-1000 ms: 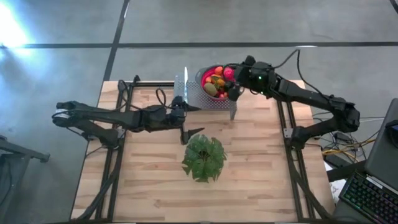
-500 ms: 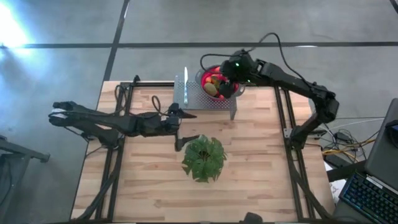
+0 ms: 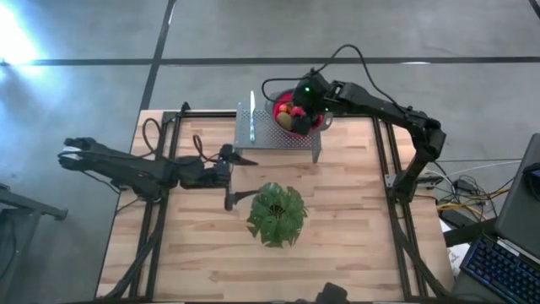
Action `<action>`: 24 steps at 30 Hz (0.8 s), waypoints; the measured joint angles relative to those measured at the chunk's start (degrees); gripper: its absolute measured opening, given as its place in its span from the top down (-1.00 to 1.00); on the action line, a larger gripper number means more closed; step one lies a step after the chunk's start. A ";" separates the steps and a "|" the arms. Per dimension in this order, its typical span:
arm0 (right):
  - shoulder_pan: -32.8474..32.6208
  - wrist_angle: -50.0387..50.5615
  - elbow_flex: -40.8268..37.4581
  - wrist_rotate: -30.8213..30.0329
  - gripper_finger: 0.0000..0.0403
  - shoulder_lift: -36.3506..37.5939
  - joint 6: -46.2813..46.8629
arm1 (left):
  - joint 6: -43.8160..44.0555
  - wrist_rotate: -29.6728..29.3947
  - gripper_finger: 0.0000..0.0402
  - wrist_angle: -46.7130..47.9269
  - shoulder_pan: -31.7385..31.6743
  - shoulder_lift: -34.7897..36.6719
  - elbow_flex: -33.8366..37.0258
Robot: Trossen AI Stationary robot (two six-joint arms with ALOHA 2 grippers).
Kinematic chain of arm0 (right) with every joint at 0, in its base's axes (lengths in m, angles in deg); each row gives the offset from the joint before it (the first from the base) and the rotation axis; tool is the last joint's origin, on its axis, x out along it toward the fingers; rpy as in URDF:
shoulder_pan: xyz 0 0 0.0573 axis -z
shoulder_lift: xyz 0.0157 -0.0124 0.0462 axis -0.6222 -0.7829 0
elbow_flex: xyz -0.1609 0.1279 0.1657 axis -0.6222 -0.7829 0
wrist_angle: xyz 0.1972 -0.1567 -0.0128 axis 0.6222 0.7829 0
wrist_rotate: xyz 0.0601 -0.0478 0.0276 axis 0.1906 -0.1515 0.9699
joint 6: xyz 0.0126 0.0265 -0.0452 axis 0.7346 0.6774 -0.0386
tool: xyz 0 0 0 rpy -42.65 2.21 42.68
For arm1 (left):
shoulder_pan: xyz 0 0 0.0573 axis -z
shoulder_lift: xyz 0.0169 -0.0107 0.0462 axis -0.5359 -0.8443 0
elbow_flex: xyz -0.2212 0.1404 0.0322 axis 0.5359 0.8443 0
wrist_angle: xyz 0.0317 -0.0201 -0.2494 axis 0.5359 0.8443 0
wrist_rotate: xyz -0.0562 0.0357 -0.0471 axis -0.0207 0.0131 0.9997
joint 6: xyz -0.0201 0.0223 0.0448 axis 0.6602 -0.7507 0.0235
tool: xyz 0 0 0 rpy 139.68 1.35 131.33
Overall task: Pick & Place Fruit
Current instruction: Put the tomato into the red strainer bowl on the shelf, then return to Home Position
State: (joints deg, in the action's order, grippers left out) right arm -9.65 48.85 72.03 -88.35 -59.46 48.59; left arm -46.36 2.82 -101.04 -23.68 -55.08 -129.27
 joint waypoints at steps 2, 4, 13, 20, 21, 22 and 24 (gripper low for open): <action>-0.05 -0.12 -0.13 0.00 -0.48 0.08 0.12 | 0.00 -0.02 -0.95 -0.67 0.00 0.42 0.10; -0.05 -0.10 -0.16 0.00 -0.50 0.28 0.11 | 0.00 0.00 -0.95 -0.62 0.00 0.38 0.12; -0.48 0.32 2.13 -0.07 -0.62 0.82 -2.56 | -0.02 0.00 -0.95 -0.98 0.00 0.26 0.12; -2.82 3.45 7.90 -0.07 -0.70 1.52 -2.60 | -0.29 0.00 -0.95 -0.85 0.00 0.24 0.12; -3.23 4.18 8.88 -0.07 -0.71 1.59 -2.44 | 0.05 0.00 -0.95 -0.26 0.00 0.24 0.12; -3.64 5.23 9.75 -0.06 -0.71 1.78 -2.07 | 0.26 0.05 -0.95 0.41 0.00 0.24 0.12; -4.49 7.79 11.44 -0.02 -0.68 2.05 -1.21 | 0.50 0.32 -0.95 2.12 0.00 0.22 0.12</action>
State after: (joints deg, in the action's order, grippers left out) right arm -14.14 56.64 83.47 -88.37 -57.41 47.38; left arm -45.87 3.15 -98.93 -23.68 -54.86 -129.15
